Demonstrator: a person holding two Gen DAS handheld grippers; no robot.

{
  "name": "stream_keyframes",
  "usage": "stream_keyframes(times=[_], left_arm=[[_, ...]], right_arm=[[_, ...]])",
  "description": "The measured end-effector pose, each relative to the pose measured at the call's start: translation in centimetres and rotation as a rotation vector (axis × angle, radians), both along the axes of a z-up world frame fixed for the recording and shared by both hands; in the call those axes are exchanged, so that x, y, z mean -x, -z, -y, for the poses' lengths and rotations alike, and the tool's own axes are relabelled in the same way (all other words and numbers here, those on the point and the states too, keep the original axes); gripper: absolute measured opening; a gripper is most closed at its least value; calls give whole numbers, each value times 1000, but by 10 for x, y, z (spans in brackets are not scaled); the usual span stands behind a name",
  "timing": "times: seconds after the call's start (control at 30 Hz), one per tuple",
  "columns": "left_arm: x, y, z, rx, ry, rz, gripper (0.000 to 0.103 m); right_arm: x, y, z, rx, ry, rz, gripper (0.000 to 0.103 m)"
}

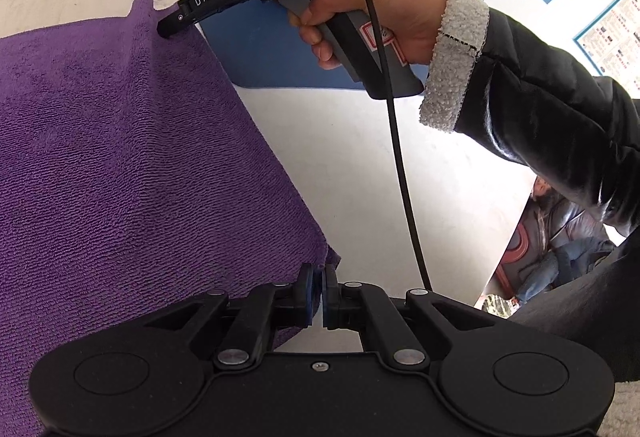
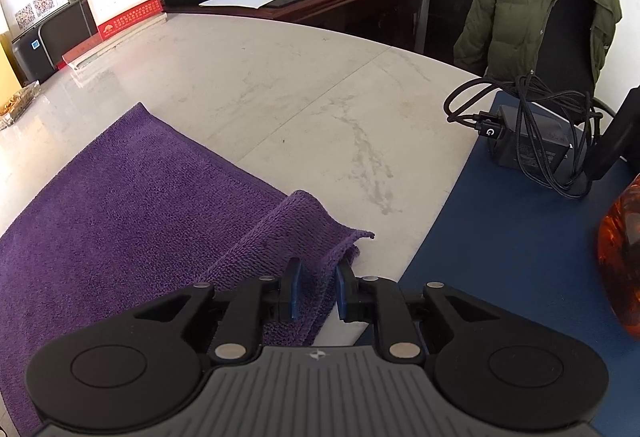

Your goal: Fold towel

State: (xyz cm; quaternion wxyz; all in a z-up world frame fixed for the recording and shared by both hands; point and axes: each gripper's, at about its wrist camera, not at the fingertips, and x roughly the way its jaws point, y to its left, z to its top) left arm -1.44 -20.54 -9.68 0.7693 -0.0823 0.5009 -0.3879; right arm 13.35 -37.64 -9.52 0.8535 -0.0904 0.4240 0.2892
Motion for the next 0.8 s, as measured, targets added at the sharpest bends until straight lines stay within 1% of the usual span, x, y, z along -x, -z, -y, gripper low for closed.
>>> stream_keyframes(times=[0.2, 0.47, 0.6, 0.7, 0.8], left_arm=[[-4, -1, 6, 19, -8, 4, 0], [-5, 5, 19, -1, -11, -10, 0], [-1, 3, 24, 16, -6, 0, 8], [4, 2, 30, 27, 11, 14, 8], [12, -7, 30, 54, 32, 40, 8]], right_arm=[[0, 0, 0, 2, -1, 1, 19], [1, 1, -2, 3, -7, 5, 19], [1, 1, -3, 3, -7, 6, 19], [1, 0, -3, 6, -7, 6, 19], [2, 0, -3, 11, -8, 8, 19]])
